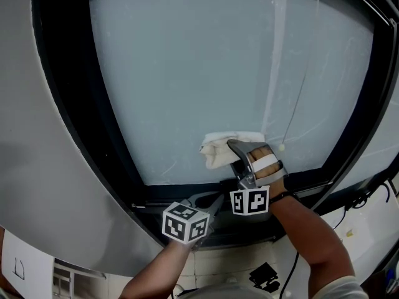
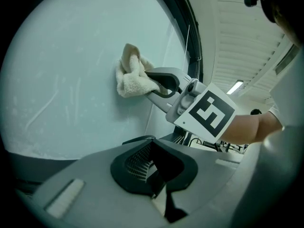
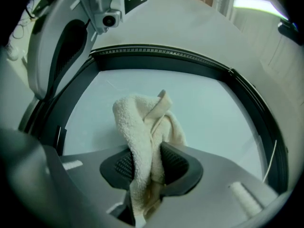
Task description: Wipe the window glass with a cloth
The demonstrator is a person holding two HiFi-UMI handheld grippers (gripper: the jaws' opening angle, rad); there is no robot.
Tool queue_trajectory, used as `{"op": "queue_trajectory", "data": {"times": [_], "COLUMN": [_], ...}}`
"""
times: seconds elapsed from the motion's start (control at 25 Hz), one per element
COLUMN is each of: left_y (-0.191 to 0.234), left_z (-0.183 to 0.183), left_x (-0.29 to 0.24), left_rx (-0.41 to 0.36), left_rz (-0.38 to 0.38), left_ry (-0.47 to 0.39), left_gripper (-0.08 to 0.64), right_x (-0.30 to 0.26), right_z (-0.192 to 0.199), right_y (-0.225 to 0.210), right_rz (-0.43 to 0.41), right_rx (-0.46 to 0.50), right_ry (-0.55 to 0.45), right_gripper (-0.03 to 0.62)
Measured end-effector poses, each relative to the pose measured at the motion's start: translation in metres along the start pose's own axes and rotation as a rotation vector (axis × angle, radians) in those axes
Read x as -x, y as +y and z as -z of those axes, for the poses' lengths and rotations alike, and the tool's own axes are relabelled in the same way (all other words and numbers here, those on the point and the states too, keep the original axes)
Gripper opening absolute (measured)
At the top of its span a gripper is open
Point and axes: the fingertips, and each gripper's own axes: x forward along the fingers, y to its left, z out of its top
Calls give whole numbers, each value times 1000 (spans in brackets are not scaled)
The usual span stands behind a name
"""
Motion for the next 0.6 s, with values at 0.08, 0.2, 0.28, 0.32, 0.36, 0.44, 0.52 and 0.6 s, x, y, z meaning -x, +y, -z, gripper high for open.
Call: {"op": "queue_trajectory", "data": {"times": [0.08, 0.2, 0.28, 0.32, 0.36, 0.44, 0.52, 0.6], "left_y": [1, 1, 1, 1, 2, 2, 4, 6], "left_z": [0, 1, 1, 0, 0, -1, -1, -2], "left_x": [0, 0, 1, 1, 1, 1, 3, 6], "left_rx": [-2, -1, -3, -4, -4, -4, -3, -1], "left_rz": [-2, -5, -6, -5, -5, -4, -5, -11], "left_ry": [-2, 0, 3, 3, 3, 1, -1, -4], "left_gripper": [16, 17, 17, 15, 17, 17, 17, 17], "right_x": [0, 2, 2, 2, 2, 1, 1, 1], "right_z": [0, 0, 0, 0, 0, 0, 0, -1], "right_y": [3, 8, 9, 8, 8, 7, 7, 6], "right_rz": [-13, -27, -34, -37, -42, -61, -91, -118], "right_rx": [-23, -22, -23, -25, -27, -37, -61, -89], "right_ry": [-7, -13, -14, -12, -9, 6, 29, 47], "right_gripper": [112, 112, 112, 112, 112, 112, 112, 112]}}
